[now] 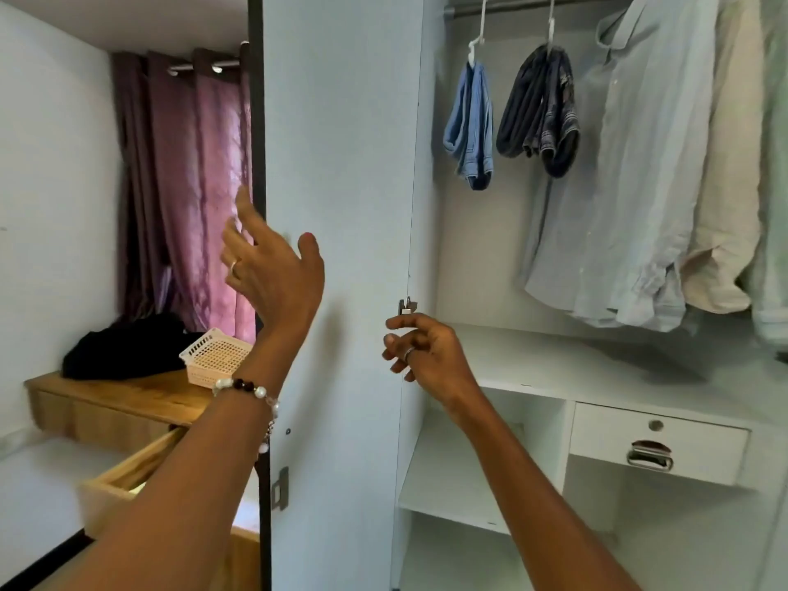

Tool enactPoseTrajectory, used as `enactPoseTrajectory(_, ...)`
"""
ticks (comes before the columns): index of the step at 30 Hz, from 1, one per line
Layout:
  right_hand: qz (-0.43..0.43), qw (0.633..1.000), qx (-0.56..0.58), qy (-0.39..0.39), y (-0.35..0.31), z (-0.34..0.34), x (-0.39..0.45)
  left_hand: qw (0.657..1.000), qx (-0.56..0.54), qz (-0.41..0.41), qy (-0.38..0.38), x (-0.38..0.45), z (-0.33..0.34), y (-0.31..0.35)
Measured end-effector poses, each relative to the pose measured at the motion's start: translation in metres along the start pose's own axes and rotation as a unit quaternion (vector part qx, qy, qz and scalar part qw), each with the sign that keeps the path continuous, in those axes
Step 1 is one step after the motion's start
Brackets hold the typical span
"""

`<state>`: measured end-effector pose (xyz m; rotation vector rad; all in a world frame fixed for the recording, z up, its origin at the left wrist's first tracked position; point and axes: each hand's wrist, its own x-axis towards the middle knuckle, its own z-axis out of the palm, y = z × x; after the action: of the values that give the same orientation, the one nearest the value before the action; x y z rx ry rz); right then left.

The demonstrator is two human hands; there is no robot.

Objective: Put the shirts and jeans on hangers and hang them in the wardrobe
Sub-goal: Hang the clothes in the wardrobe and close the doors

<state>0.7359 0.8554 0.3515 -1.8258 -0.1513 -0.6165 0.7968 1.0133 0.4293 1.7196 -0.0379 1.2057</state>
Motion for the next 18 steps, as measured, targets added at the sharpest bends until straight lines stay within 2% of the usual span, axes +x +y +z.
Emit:
enactPoseTrajectory(2,0.014,1.0,-0.014,-0.002,0.004,0.006,-0.004,0.997,-0.021,-0.058,-0.053,0.003,0.004,-0.012)
enactPoseTrajectory(8,0.019,1.0,-0.018,-0.002,0.013,0.004,-0.019,0.997,-0.035,-0.068,0.002,-0.005,0.001,-0.007)
enactPoseTrajectory(12,-0.013,1.0,-0.022,0.008,0.022,-0.008,-0.022,1.0,-0.021,-0.009,0.01,-0.036,0.008,0.024)
enactPoseTrajectory(18,-0.078,0.995,-0.064,-0.022,0.027,-0.051,-0.029,0.989,-0.043,0.143,-0.02,-0.097,0.048,0.075)
